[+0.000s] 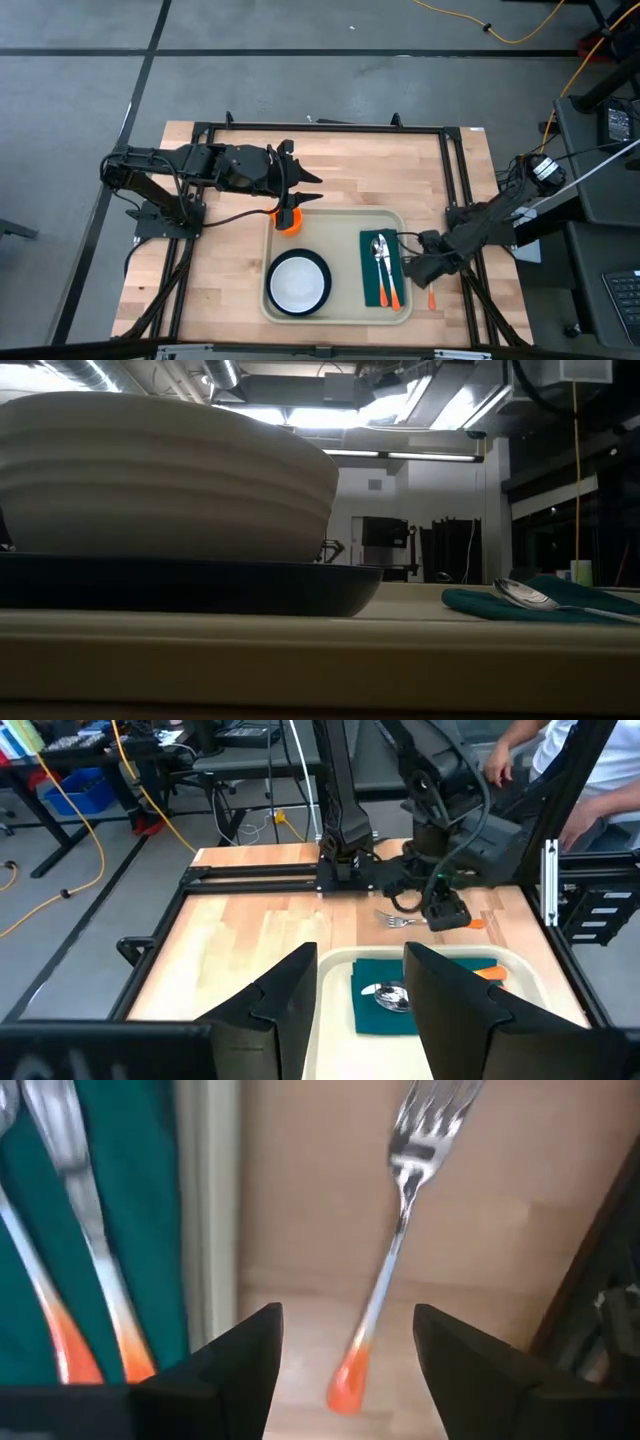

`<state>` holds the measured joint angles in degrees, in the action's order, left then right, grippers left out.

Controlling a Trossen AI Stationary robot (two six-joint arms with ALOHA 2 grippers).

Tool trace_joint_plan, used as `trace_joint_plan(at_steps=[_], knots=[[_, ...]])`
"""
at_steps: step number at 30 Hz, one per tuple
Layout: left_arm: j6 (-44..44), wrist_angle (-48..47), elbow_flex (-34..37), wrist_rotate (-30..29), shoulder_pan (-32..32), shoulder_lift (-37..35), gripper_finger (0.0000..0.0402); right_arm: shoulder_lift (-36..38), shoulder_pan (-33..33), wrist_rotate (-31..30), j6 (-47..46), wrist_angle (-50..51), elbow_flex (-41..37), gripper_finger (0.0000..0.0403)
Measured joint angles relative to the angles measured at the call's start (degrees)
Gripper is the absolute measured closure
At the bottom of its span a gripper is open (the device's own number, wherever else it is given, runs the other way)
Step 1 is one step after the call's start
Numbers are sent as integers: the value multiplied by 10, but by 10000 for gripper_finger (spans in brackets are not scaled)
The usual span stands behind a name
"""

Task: Set up tray
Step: Put the orange fork on the green napkin to the left of the orange spoon

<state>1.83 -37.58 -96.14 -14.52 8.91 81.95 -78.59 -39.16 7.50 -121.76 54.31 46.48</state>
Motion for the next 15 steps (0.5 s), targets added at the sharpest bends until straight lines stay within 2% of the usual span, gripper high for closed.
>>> trace_joint_plan(at_steps=[3,10,15], knots=[[-4,1,0,-8,0,0,256,-2,-22,-33,-52,4,0,174],[-30,14,0,-14,-2,0,256,-54,-33,-28,-54,2,0,174],[-23,14,0,-14,-7,0,256,-85,-33,-48,-54,-6,0,174]])
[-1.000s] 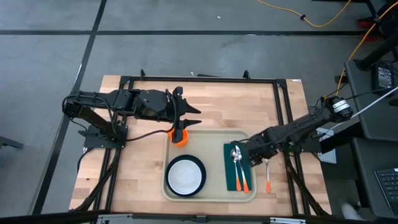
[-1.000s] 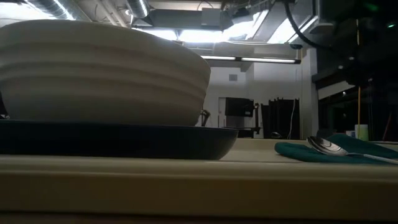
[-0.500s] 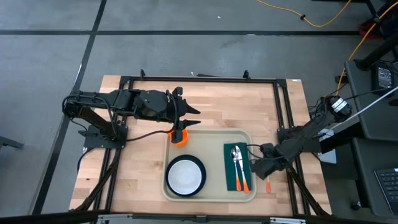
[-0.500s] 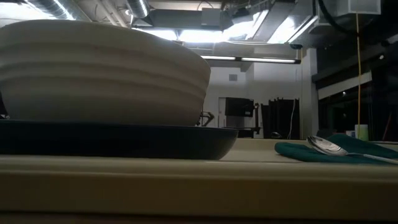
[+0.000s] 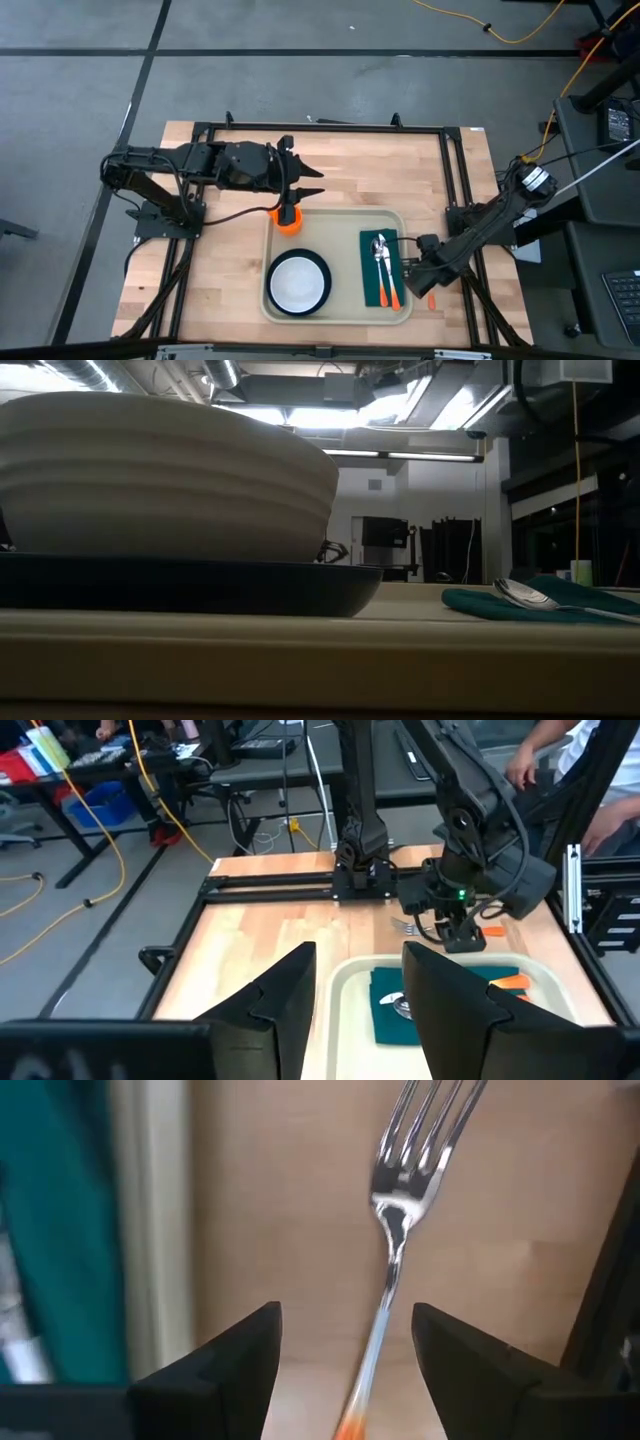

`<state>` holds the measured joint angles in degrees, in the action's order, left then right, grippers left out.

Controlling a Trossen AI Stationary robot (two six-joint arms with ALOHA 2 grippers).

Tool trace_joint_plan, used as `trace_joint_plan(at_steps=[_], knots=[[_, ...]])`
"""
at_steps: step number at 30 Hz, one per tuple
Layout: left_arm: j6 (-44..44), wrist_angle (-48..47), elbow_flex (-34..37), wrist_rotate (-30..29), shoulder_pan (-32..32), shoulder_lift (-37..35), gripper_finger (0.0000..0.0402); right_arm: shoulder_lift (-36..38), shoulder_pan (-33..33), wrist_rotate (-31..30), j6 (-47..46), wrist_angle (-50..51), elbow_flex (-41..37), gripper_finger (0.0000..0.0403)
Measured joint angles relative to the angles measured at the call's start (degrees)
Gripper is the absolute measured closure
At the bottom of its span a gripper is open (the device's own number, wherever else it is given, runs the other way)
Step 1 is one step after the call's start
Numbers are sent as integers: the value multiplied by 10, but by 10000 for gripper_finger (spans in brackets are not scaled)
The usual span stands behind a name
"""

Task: Set up tray
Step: Put the orange fork on the green napkin to the left of the orange spoon

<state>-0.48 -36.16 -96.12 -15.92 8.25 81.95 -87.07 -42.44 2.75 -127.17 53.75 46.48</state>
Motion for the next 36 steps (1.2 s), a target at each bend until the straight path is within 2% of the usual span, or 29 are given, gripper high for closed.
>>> trace_joint_plan(at_steps=[5,15,25,29,36], knots=[[20,0,0,1,-2,0,256,-20,-3,-1,-1,3,0,174],[44,0,0,2,-2,0,256,-6,-37,18,-4,44,0,174],[44,2,0,1,-2,0,256,-6,-40,15,-10,31,0,174],[48,2,0,1,-2,0,256,-2,-40,14,-7,-2,0,174],[36,3,0,1,-2,0,256,8,-40,-71,3,-43,46,174]])
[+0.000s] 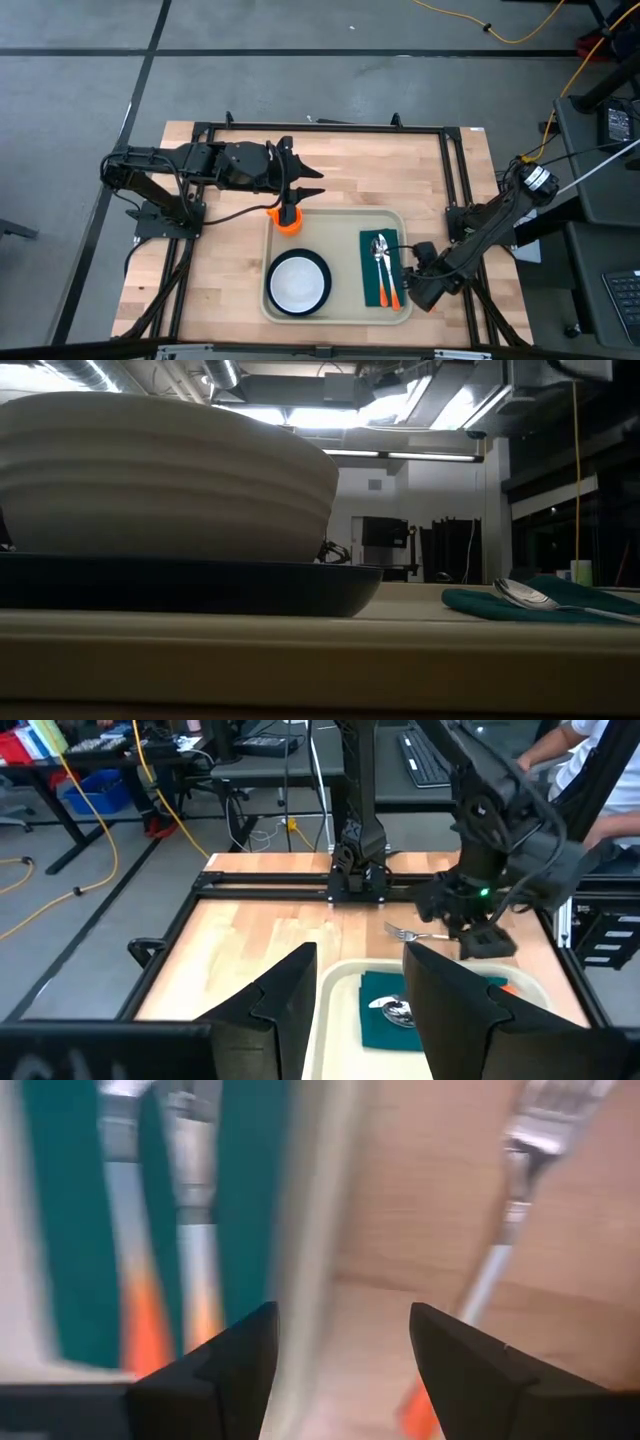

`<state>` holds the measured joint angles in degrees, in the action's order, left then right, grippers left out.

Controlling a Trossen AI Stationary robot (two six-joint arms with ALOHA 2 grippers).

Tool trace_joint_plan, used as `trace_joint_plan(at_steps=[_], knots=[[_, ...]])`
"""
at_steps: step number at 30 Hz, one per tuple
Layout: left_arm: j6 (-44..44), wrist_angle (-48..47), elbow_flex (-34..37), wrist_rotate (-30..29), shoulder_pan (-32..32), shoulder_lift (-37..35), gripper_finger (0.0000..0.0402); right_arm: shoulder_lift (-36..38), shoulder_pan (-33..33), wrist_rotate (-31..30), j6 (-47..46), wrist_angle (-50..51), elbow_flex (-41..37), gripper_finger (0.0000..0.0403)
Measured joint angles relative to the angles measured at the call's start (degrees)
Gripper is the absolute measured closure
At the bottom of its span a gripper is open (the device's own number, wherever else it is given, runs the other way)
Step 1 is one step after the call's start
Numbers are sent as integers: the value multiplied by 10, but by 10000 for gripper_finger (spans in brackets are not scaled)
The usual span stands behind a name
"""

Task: Set up tray
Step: Put the orange fork on the green napkin to the left of the orange spoon

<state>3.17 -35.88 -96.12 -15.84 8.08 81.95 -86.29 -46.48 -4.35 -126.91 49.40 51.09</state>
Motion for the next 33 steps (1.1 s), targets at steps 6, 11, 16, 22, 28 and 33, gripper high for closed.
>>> trace_joint_plan(at_steps=[6,11,16,22,28,33], knots=[[-9,0,0,0,0,0,256,8,0,-70,-1,38,83,174],[-23,0,0,0,0,0,256,9,0,-94,-6,210,188,174],[-39,0,0,0,0,0,256,10,-3,-94,-12,394,278,182],[-39,-4,0,6,0,0,256,57,-34,-121,-4,401,273,204],[-39,-7,0,7,0,0,256,99,-56,-149,1,408,273,224],[-39,-6,0,7,0,0,256,119,-88,-149,1,393,273,230]])
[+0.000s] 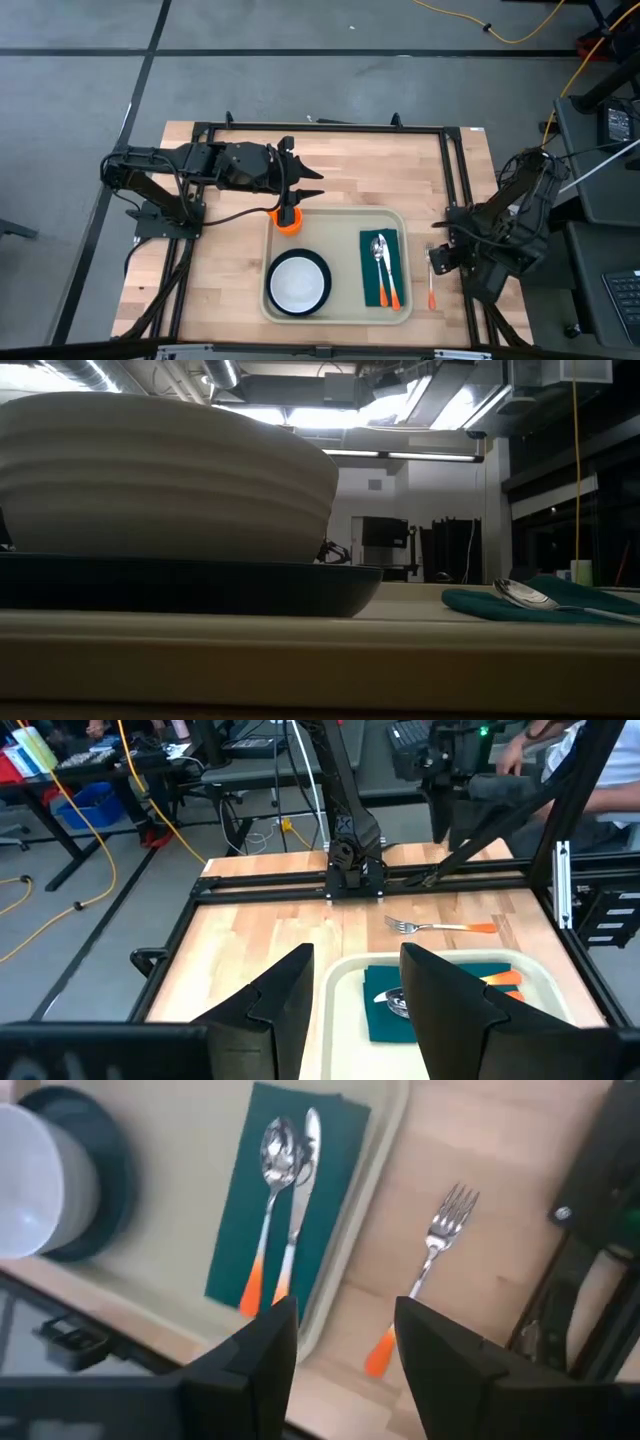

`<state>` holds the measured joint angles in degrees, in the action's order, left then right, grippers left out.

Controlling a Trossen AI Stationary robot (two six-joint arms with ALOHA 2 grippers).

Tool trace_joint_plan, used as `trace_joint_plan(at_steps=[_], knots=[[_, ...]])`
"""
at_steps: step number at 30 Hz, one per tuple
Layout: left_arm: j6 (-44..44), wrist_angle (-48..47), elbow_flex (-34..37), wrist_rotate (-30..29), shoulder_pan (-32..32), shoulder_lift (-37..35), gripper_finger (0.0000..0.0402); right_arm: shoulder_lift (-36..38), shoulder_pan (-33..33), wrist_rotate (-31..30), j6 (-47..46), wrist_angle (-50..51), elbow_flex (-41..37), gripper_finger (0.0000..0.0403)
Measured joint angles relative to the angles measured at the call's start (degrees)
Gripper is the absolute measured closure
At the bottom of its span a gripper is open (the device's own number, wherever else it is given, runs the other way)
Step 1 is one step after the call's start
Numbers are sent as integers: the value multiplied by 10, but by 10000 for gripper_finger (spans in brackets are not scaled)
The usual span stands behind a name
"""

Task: Set up tray
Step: Put the orange fork on the green napkin to the left of the orange spoon

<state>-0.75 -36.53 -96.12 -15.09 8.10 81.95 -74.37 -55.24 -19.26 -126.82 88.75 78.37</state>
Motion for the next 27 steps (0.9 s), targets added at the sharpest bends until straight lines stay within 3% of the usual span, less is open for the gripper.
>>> trace_joint_plan(at_steps=[6,18,27], knots=[[0,3,0,-1,-1,0,256,-1,-22,55,-1,-53,-31,230],[32,8,0,15,-1,0,256,21,7,154,-27,-383,-310,231],[60,8,0,19,-1,0,256,21,63,195,-32,-394,-385,231]])
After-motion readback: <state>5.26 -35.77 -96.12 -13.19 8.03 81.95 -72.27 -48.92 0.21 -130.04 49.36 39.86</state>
